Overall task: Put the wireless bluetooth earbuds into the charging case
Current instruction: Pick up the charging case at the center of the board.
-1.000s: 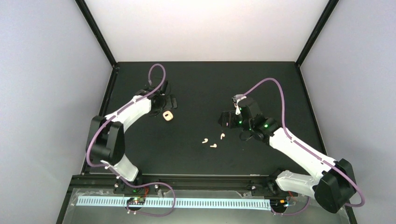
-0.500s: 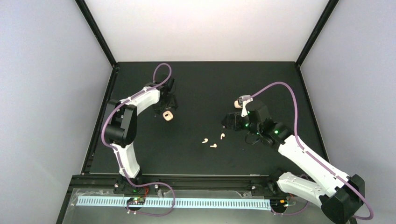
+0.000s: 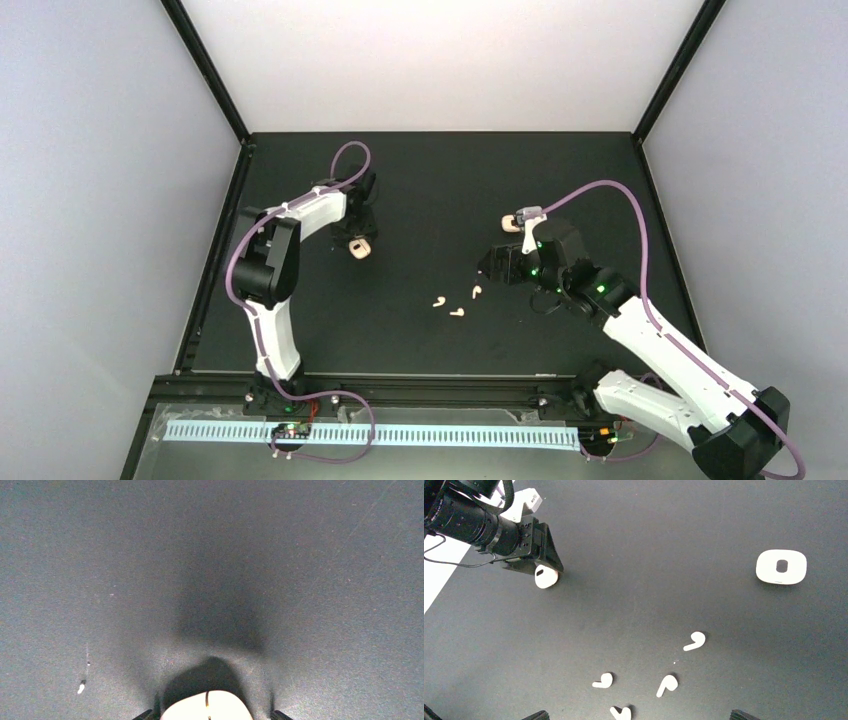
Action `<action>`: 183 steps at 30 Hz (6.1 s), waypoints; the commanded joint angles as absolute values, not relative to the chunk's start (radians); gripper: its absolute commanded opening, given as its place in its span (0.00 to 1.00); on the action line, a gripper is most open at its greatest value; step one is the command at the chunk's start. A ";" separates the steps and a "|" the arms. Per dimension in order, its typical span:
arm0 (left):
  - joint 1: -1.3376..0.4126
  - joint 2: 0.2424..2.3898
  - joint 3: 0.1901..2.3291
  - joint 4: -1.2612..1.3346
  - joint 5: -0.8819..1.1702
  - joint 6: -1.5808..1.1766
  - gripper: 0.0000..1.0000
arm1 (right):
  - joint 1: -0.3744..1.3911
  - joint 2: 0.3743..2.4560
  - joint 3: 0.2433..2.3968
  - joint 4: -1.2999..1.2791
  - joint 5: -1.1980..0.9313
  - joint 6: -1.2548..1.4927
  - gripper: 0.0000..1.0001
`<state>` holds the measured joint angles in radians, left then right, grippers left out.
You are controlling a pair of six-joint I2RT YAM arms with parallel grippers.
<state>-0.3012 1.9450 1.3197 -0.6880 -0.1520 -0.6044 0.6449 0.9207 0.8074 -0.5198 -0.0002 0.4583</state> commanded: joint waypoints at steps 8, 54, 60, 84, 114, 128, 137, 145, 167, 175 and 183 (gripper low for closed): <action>-0.294 1.923 1.268 -0.644 -0.087 -0.605 0.37 | 0.651 0.902 0.821 -0.530 -0.002 0.467 0.94; -0.710 1.446 1.013 -0.682 -0.010 -0.216 0.99 | 0.652 0.827 0.622 -0.491 -0.083 0.455 0.95; -0.710 1.570 1.085 -0.837 0.020 -0.089 0.99 | 0.651 0.815 0.648 -0.510 -0.100 0.438 0.96; -0.727 1.776 1.104 -0.681 0.180 -0.181 0.99 | 0.651 0.734 0.652 -0.556 -0.092 0.458 0.97; -0.761 1.682 1.006 -0.532 0.066 0.153 0.93 | 0.652 0.755 0.640 -0.558 -0.099 0.467 0.97; -0.775 1.735 1.022 -0.529 0.083 0.172 0.65 | 0.651 0.776 0.644 -0.553 -0.103 0.460 0.97; -0.781 1.653 0.985 -0.497 0.054 0.137 0.55 | 0.652 0.784 0.655 -0.535 -0.106 0.480 0.97; -0.782 1.743 1.104 -0.573 0.019 -0.059 0.68 | 0.651 0.797 0.656 -0.505 -0.092 0.511 0.97; -0.806 1.651 0.958 -0.583 -0.016 -0.486 0.98 | 0.652 0.775 0.651 -0.533 -0.077 0.511 0.97; -0.822 1.685 0.939 -0.540 -0.095 -0.566 0.90 | 0.650 0.758 0.645 -0.547 -0.069 0.509 0.97; -0.829 1.728 0.970 -0.532 -0.152 -0.587 0.77 | 0.651 0.752 0.644 -0.560 -0.054 0.502 0.97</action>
<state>-0.8200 1.6726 0.9474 -0.5701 -0.1177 -0.5514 0.6449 0.7673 0.6353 -0.5362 -0.0784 0.5037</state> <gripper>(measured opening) 0.784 0.974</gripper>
